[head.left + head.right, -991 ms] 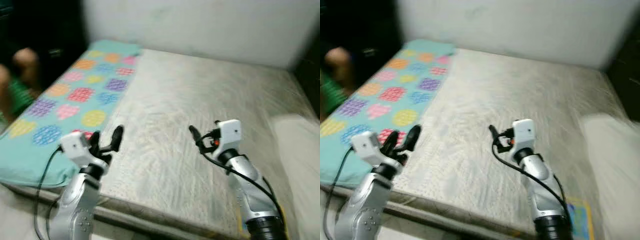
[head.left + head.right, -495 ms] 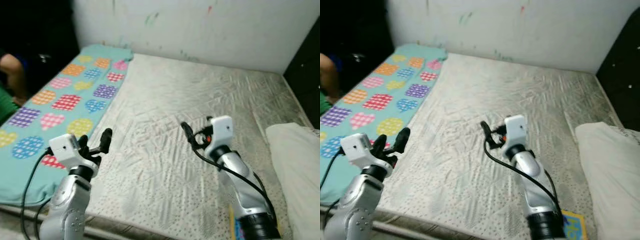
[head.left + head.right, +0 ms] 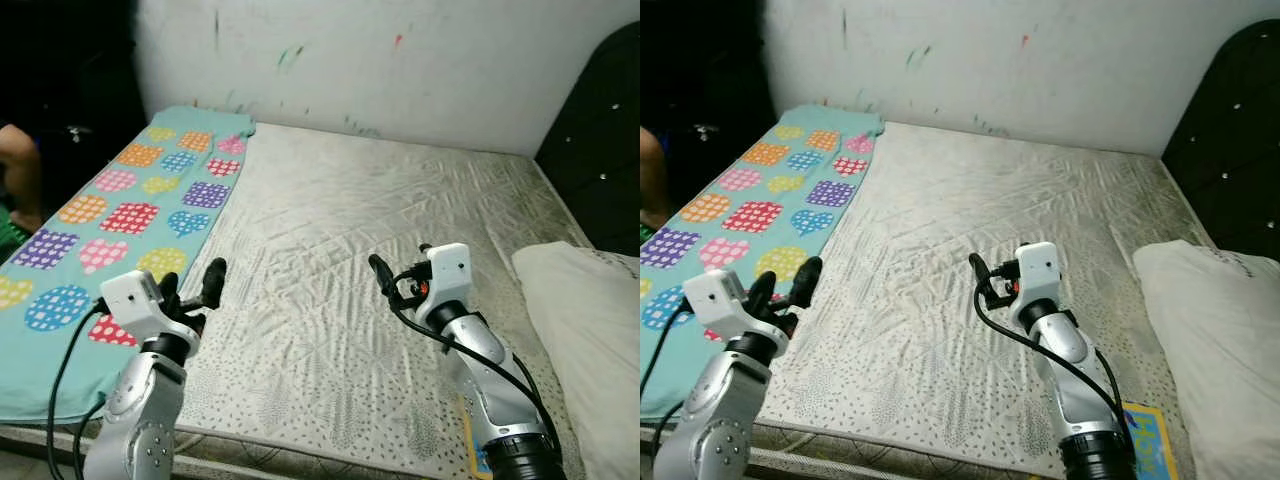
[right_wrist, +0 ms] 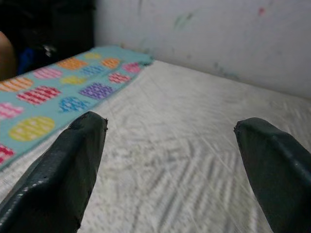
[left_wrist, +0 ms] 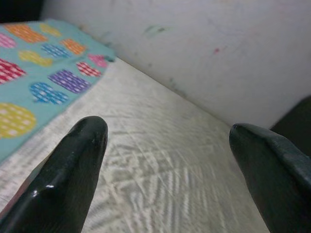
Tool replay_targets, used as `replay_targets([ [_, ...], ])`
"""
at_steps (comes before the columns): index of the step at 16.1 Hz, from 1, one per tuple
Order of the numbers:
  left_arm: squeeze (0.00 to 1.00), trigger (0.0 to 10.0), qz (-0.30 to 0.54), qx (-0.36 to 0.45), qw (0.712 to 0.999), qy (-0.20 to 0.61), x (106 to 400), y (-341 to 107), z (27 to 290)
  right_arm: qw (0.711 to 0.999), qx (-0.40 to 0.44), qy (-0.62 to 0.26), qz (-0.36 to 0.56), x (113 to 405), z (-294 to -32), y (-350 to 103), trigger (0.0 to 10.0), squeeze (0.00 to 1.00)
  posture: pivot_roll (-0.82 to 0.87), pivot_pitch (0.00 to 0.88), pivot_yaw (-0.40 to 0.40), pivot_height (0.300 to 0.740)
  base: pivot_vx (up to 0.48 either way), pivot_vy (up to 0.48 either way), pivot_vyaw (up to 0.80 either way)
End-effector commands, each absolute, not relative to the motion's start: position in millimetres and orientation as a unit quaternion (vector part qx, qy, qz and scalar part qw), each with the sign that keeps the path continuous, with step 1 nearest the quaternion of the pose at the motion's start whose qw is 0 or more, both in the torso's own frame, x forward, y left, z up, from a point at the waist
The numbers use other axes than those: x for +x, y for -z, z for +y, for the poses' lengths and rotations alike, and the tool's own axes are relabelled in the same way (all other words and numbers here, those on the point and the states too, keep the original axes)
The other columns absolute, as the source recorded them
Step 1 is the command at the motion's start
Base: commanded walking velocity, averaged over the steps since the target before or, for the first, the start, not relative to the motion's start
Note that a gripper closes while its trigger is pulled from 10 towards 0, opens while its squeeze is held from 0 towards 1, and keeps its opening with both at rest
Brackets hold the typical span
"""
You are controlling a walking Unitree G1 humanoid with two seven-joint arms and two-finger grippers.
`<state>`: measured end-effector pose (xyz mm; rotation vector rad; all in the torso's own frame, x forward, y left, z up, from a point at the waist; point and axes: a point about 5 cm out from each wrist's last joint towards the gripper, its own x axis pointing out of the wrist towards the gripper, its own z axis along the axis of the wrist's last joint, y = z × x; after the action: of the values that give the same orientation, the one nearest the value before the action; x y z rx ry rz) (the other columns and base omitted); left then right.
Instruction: Clean up the room
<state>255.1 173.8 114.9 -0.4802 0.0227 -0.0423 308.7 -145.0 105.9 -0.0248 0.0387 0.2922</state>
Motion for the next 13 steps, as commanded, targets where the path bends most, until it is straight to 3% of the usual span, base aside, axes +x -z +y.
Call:
replay_targets([
  [1,0.00,10.0,0.015,-0.237,0.971,0.021,254.9,-113.4,172.8,0.990,-0.012,-0.137,0.017,310.6,-150.2,-107.2,10.0,0.00,-0.02,0.000,-0.054,0.740,0.000,0.480,0.00],
  [13,0.00,10.0,0.013,-0.242,0.970,0.015,254.1,-113.3,173.9,0.990,-0.014,-0.141,0.018,309.6,-149.9,-106.8,10.0,0.00,-0.03,0.000,-0.057,0.740,0.000,0.480,0.00],
])
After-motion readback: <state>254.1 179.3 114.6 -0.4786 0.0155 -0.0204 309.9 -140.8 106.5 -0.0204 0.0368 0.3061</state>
